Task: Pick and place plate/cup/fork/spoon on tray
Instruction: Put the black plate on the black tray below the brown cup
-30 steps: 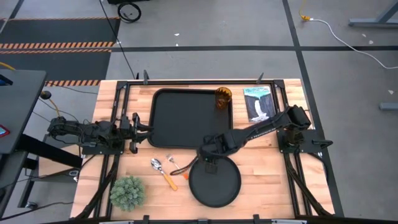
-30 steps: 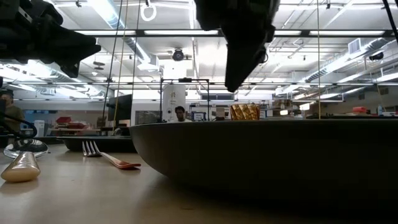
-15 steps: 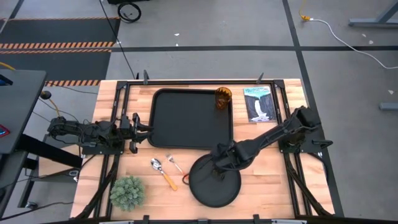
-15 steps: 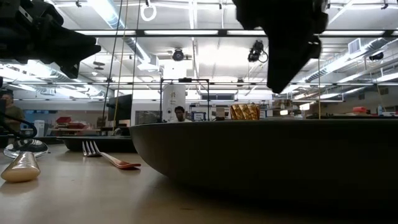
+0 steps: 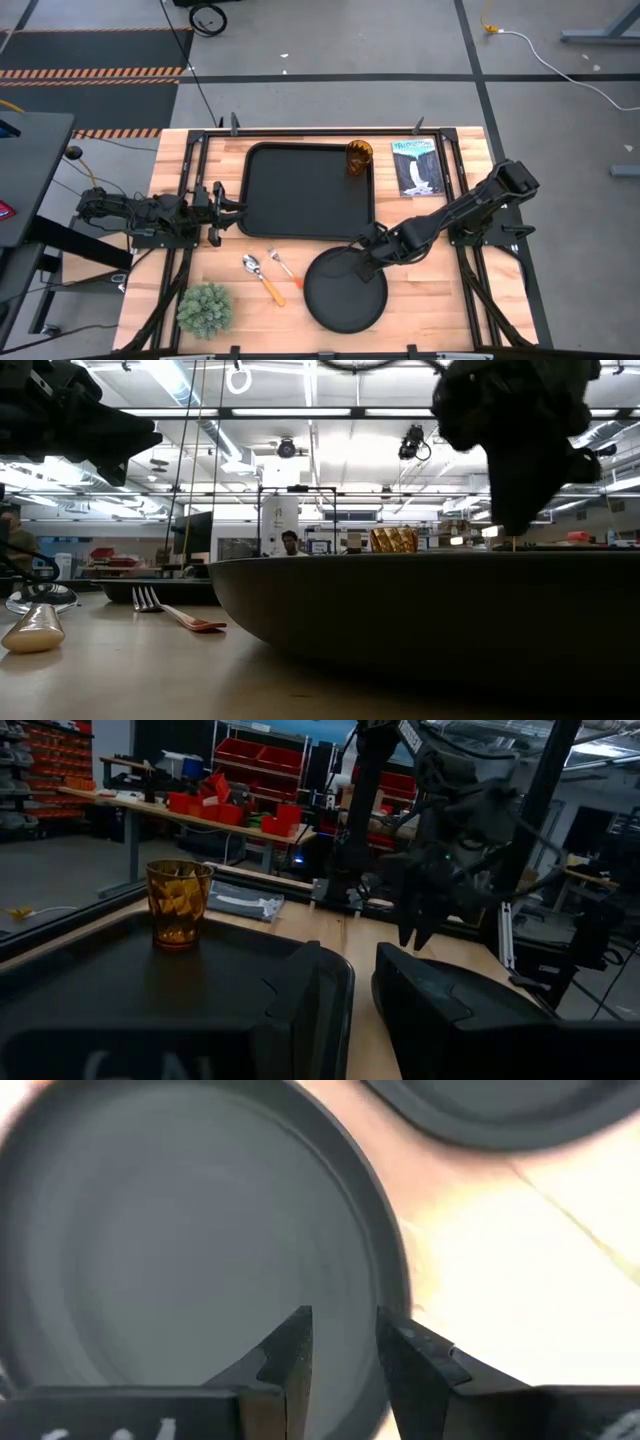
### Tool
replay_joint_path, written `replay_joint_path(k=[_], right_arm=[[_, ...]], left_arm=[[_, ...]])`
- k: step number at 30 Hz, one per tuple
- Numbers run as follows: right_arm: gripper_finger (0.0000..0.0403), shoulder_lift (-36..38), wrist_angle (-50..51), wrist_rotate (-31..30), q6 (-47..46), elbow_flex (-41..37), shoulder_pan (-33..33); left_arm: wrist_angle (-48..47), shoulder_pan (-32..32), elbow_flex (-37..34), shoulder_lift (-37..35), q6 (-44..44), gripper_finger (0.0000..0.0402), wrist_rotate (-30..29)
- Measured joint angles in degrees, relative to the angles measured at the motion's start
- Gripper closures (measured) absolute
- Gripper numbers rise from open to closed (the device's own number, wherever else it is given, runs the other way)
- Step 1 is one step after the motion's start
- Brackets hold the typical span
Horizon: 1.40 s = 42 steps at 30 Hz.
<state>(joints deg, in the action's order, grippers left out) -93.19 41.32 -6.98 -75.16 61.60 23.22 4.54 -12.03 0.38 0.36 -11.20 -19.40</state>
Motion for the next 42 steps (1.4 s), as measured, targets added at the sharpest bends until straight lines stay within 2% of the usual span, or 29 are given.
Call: replay_joint_path(k=[8, 15, 24, 28, 38, 42], right_arm=[[0.0285, -0.46, -0.4, 6.62, -0.28, -3.28, -2.04], [0.0285, -0.46, -0.78, 8.33, 0.24, -5.78, -3.05], [0.0287, -0.46, -6.04, 10.04, 1.2, -8.37, -3.19], [0.0308, -0.46, -7.59, 10.43, 1.22, -9.67, -3.19], [0.039, -0.45, -10.46, 11.31, 0.57, -11.25, -3.49], [0.0389, -0.46, -10.44, 12.08, 1.39, -11.25, -4.2]], left_arm=[[-0.04, 0.02, 0.0, 0.0, 0.0, 0.0292, -0.04], [-0.04, 0.02, 0.0, 0.0, 0.0, 0.0292, -0.04], [-0.07, 0.02, 0.0, 0.0, 0.0, 0.0292, -0.04], [-0.07, 0.02, 0.0, 0.0, 0.0, 0.0292, -0.04], [-0.07, 0.02, 0.0, 0.0, -0.02, 0.0292, -0.04], [-0.07, 0.02, 0.0, 0.0, -0.02, 0.0292, -0.04]])
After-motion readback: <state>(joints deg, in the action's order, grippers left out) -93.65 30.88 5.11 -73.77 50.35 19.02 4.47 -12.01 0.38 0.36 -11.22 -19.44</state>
